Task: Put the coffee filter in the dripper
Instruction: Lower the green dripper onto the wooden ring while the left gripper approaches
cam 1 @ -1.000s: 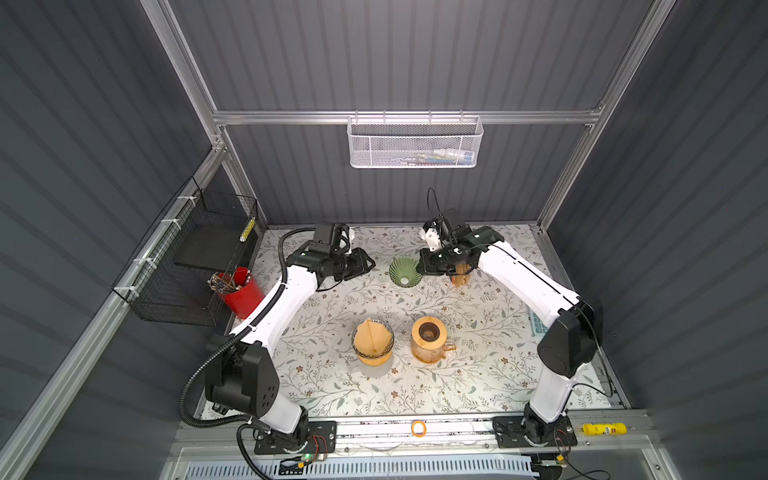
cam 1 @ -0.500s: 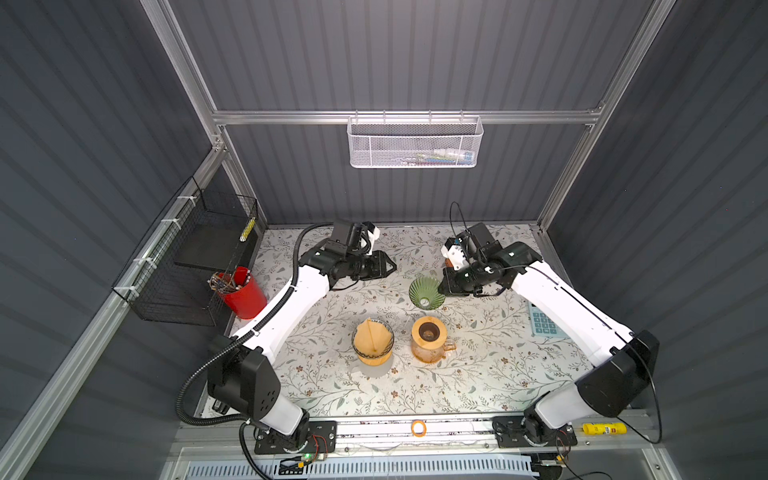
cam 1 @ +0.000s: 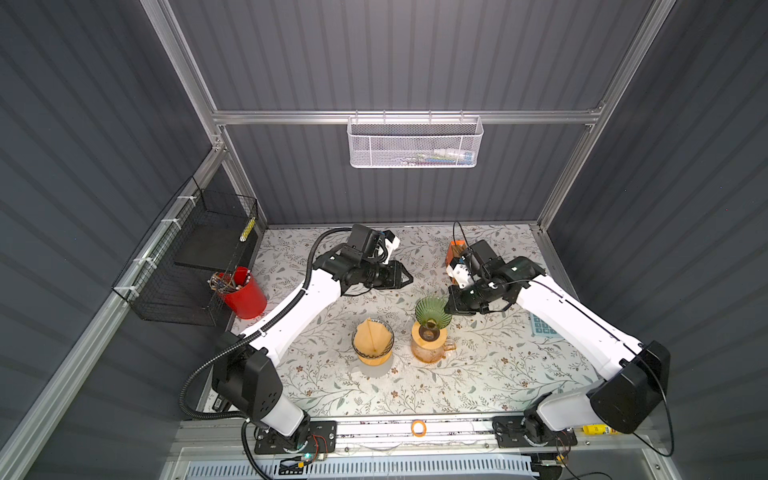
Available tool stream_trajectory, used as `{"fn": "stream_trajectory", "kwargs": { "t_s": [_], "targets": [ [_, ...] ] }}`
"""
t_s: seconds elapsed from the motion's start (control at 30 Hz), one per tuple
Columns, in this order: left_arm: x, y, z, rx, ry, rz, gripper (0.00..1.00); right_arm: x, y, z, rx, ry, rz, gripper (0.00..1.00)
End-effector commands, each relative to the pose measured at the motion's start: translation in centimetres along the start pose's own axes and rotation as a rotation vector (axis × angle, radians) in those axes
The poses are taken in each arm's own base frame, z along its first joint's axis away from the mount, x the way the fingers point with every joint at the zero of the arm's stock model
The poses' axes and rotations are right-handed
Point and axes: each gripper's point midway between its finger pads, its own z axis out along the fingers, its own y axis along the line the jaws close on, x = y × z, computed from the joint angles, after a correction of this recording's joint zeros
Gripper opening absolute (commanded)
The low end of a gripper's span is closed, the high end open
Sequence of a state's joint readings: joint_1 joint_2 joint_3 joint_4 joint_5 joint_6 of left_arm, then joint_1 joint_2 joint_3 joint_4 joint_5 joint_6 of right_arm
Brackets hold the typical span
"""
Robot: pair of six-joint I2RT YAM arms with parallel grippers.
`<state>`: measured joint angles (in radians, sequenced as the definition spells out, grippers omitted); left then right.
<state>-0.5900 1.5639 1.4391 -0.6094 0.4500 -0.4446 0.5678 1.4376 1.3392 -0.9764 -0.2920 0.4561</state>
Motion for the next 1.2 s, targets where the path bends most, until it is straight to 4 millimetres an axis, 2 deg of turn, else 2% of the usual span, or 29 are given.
{"fn": "stream_trajectory", "kwargs": {
  "t_s": [0.0,0.03,0.27,0.67,1.17],
  "targets": [
    [1.8,0.0,0.8,0.014,0.067,-0.009,0.41,0.3,0.5,0.1,-0.024,0.001,0.004,0.00],
    [3.0,0.7,1.4,0.003,0.101,-0.026,0.41,0.3,0.4,0.2,-0.021,0.002,0.005,0.00],
    [5.1,0.8,1.7,-0.001,0.155,-0.027,0.39,0.5,0.3,1.1,-0.018,0.015,0.013,0.00],
    [6.4,0.2,1.4,0.030,0.199,-0.009,0.32,0.8,0.0,2.2,-0.013,0.034,0.023,0.00],
    [8.8,0.3,3.0,0.023,0.293,-0.001,0.24,1.3,-0.6,3.3,0.000,0.050,0.033,0.00]
  ]
}}
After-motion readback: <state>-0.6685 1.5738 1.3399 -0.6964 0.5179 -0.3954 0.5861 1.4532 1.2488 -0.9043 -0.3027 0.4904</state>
